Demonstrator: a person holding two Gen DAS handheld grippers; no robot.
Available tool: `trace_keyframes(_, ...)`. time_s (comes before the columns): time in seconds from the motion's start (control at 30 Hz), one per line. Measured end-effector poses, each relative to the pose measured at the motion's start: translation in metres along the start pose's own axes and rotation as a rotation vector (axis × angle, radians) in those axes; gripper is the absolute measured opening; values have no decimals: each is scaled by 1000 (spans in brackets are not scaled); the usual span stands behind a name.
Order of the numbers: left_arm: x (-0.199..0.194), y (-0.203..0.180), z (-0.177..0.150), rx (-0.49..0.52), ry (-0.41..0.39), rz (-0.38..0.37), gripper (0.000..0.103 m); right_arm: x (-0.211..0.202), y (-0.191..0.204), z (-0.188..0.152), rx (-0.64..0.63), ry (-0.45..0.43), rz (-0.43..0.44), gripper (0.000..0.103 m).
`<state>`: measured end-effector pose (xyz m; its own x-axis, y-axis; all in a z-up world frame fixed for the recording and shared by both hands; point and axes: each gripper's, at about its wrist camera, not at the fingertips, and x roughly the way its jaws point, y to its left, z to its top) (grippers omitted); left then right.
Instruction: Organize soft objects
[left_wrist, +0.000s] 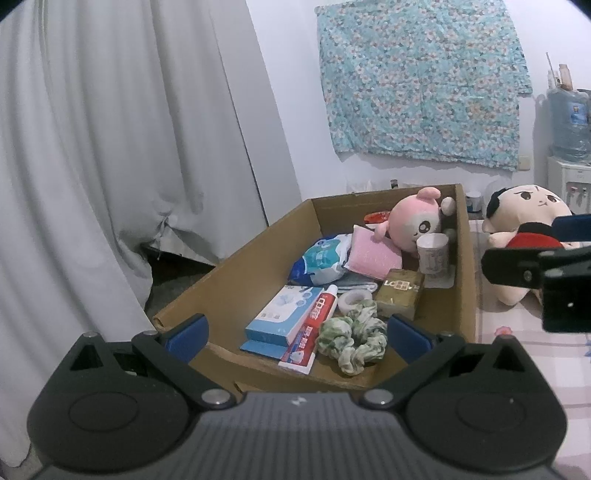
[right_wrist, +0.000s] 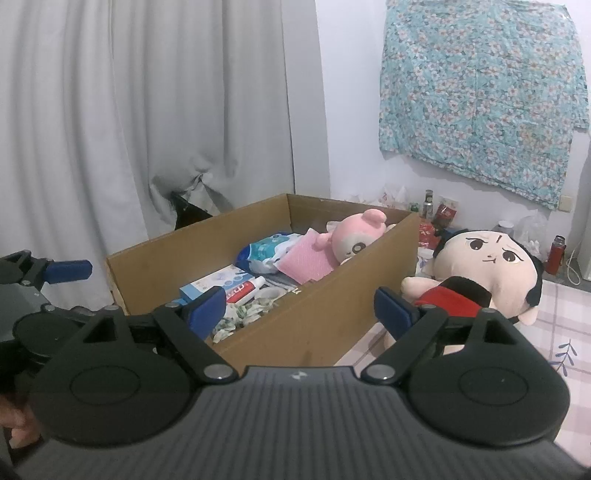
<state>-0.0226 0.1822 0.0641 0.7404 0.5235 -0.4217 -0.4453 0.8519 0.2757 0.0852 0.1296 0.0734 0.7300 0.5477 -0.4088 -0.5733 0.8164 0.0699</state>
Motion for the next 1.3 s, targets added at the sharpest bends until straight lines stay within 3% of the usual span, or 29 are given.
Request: trace_keyframes(1.3,-1,12,-3,-37,13,-24,103,4,-3,-13,-17,46,-25,90)
